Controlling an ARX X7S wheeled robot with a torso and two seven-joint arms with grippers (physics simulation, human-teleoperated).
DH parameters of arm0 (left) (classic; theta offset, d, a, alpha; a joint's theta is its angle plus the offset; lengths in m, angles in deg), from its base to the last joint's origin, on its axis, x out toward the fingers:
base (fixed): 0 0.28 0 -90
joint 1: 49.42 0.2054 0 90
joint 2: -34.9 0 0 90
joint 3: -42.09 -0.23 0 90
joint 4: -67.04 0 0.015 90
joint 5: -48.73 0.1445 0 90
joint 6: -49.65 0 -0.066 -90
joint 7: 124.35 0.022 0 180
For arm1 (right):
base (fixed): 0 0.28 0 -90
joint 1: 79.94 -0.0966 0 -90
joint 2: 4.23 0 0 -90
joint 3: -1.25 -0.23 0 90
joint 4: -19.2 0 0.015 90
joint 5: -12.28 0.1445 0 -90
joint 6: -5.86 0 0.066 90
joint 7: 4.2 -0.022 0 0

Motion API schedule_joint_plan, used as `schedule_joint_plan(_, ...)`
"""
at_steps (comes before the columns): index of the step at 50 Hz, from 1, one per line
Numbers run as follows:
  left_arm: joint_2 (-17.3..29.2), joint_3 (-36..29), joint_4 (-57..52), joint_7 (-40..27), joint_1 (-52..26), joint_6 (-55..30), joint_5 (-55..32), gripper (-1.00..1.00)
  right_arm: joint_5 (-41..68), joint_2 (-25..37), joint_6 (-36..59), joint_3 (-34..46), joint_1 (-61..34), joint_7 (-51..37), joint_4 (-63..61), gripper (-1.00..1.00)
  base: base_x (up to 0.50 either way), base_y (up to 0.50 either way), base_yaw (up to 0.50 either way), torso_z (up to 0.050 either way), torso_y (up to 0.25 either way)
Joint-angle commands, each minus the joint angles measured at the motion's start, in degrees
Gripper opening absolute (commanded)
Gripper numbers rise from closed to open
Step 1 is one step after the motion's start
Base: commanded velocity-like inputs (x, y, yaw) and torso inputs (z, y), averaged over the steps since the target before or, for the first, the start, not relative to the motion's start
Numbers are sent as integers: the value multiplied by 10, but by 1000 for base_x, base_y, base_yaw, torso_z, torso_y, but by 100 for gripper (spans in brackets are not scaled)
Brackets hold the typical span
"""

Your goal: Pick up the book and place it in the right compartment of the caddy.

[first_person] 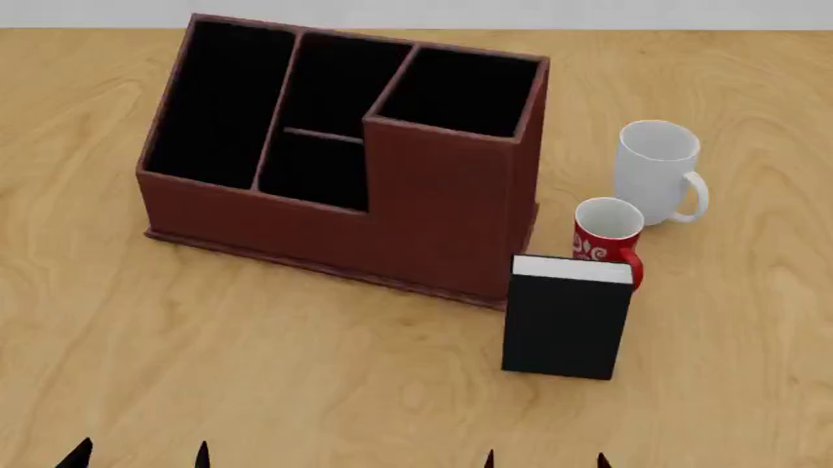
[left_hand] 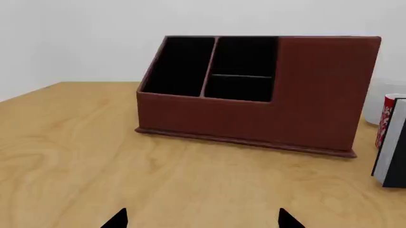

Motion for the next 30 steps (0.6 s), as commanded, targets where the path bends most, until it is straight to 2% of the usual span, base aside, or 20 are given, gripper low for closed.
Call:
schedule_joint_plan(1,6,-6,0,-6,0,0,-6,100,5,5,0,0,0,-7,0,100,0,0,0,0,0)
schedule_joint_plan(13,26,-19,-26,-25,2,-21,-48,100,27,28,26,25,10,-27,-36,100,0,0,0,0,0)
schedule_joint_plan(19,39,-21,-95,-32,1,-73,-66,100,36,34,51,22,7,-45,-87,100,0,0,0,0,0)
schedule_joint_plan(30,66,-16,-249,-42,-50,-177,-102,100,46,65,165,18,-26,-59,-240,100,0,0,0,0,0)
